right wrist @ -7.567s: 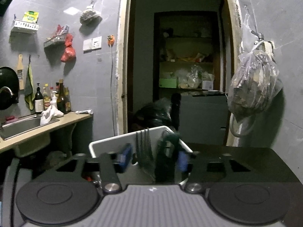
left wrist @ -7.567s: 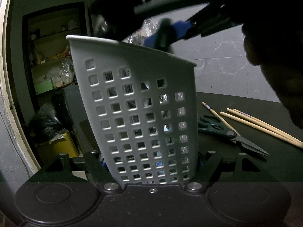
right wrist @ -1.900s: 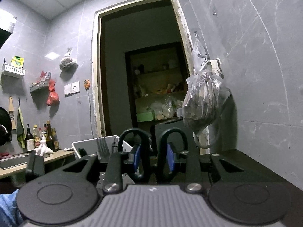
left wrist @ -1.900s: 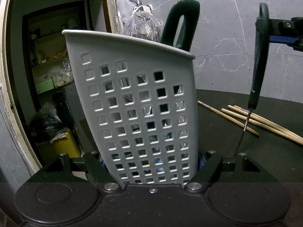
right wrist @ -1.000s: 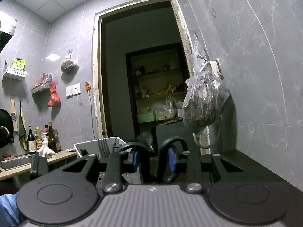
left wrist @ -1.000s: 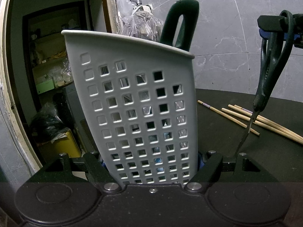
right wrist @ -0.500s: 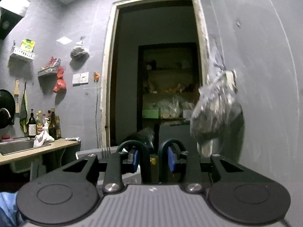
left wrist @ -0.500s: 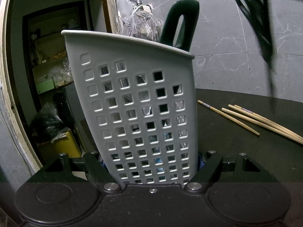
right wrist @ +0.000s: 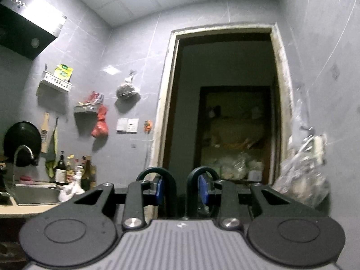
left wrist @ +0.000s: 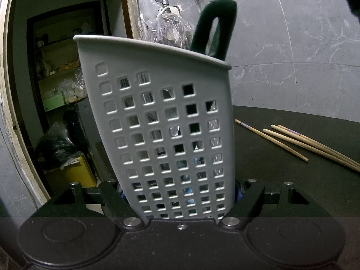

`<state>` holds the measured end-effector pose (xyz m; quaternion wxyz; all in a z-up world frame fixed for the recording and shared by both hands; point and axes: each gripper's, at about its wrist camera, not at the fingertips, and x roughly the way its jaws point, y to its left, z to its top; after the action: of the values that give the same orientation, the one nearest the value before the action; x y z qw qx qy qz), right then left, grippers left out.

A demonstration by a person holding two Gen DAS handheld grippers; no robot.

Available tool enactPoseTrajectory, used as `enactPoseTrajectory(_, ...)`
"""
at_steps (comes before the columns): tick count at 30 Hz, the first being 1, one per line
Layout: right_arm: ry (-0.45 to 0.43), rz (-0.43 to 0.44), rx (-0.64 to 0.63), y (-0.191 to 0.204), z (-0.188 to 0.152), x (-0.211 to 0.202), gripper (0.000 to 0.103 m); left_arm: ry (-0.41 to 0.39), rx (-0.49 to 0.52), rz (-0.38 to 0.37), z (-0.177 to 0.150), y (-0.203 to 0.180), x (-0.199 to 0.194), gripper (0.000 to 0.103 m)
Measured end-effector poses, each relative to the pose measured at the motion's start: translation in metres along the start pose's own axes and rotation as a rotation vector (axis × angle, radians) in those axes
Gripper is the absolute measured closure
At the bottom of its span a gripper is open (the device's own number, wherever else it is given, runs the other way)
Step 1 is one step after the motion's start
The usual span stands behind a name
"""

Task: Organize utensils
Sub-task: 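Lower the scissors into the caddy and open the right tool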

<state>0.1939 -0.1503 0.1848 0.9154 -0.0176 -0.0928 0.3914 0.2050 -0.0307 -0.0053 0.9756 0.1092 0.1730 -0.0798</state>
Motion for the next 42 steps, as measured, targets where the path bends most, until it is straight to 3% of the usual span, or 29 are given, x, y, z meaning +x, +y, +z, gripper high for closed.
enactPoseTrajectory(9, 0.077, 0.053, 0.055, 0.002, -0.024, 0.024, 0.067, 0.0, -0.001, 0.0, 0.0, -0.001, -0.001, 0.024)
enactPoseTrajectory(19, -0.034, 0.055, 0.029, 0.008, -0.005, 0.017, 0.066, 0.002, 0.002, 0.002, -0.001, -0.001, -0.001, 0.024)
enactPoseTrajectory(28, -0.071, 0.073, 0.034, 0.011, 0.002, 0.02, 0.066, 0.003, 0.001, 0.002, -0.002, -0.002, 0.0, 0.024)
enactPoseTrajectory(42, 0.126, 0.071, 0.044, 0.009, -0.042, 0.025, 0.066, 0.005, -0.001, 0.0, -0.001, -0.001, 0.002, 0.024)
